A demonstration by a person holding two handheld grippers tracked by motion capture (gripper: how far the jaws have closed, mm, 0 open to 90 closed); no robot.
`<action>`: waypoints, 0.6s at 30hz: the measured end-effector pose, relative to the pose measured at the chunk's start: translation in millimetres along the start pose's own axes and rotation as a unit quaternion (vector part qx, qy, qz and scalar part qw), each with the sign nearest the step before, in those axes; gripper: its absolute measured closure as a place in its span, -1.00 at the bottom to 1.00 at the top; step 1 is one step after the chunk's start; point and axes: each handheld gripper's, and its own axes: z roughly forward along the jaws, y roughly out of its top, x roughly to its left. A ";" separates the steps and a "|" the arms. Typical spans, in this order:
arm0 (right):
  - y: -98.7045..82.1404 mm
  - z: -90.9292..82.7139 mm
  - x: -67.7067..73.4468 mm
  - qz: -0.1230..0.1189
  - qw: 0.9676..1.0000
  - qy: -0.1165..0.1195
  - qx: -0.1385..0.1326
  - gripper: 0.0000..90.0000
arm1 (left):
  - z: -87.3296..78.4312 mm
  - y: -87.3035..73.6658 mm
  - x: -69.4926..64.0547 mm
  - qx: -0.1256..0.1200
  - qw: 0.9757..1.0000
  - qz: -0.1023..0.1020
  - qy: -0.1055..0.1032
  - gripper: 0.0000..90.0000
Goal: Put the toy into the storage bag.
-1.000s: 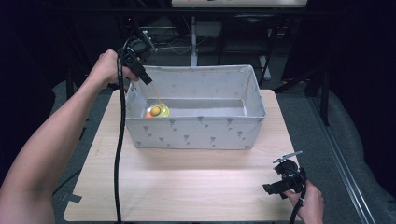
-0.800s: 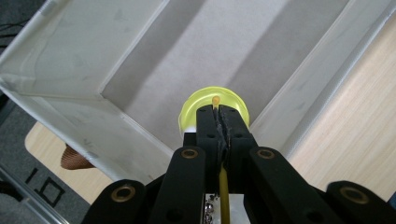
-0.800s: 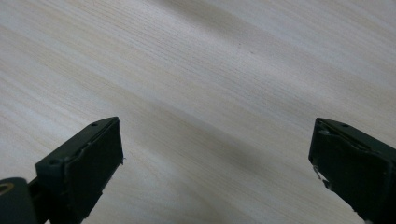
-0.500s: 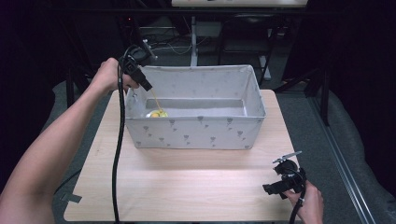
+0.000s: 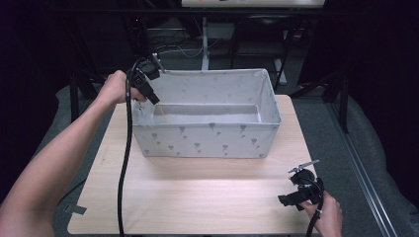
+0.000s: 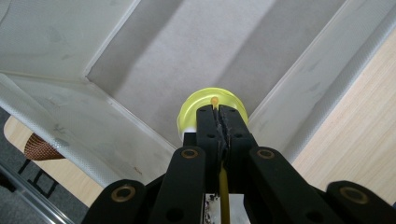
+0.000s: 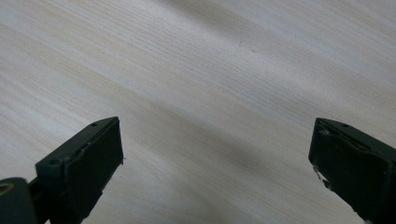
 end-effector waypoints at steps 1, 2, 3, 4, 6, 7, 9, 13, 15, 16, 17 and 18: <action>0.0 0.0 -0.2 0.000 1.000 0.000 0.000 -0.94 | -0.5 -0.6 -0.1 0.003 1.000 0.001 0.000 0.96; 0.1 0.1 -0.2 0.001 1.000 0.000 0.000 -0.94 | -1.0 -1.5 -0.2 0.003 1.000 0.000 -0.001 0.96; 0.0 0.4 0.3 0.004 1.000 0.007 -0.005 -0.94 | -1.5 -2.4 -0.4 0.002 1.000 -0.001 0.000 0.96; 0.0 0.4 0.3 0.004 1.000 0.007 -0.005 -0.94 | -1.5 -2.4 -0.4 0.002 1.000 -0.001 0.000 0.96; 0.0 -0.2 0.3 0.000 1.000 -0.001 0.001 -0.94 | -3.0 -5.3 1.3 0.007 1.000 -0.002 0.000 0.96; 0.0 -0.2 0.3 0.000 1.000 -0.001 0.001 -0.94 | -3.0 -5.3 1.3 0.007 1.000 -0.002 0.000 0.96; -0.1 0.1 0.4 0.000 1.000 -0.001 0.001 -0.94 | -3.3 -7.7 3.2 0.009 1.000 -0.005 -0.001 0.96; -0.2 0.3 0.8 0.002 1.000 -0.002 -0.002 -0.94 | -0.6 -13.8 5.3 0.015 1.000 -0.012 -0.004 0.96; -0.5 0.4 0.9 -0.001 1.000 -0.003 -0.003 -0.94 | 1.2 -16.7 6.5 0.025 1.000 -0.015 -0.003 0.96; -0.9 1.3 2.1 0.006 1.000 0.005 -0.013 -0.94 | 1.7 -17.9 6.9 0.026 1.000 -0.015 -0.001 0.96; -0.7 0.2 1.3 -0.003 1.000 -0.005 -0.004 -0.94 | 1.8 -19.0 7.3 0.026 1.000 -0.017 0.001 0.96; -0.1 -0.5 1.3 -0.005 1.000 -0.006 -0.001 -0.94 | 1.1 -19.8 7.9 0.030 0.999 -0.017 0.000 0.96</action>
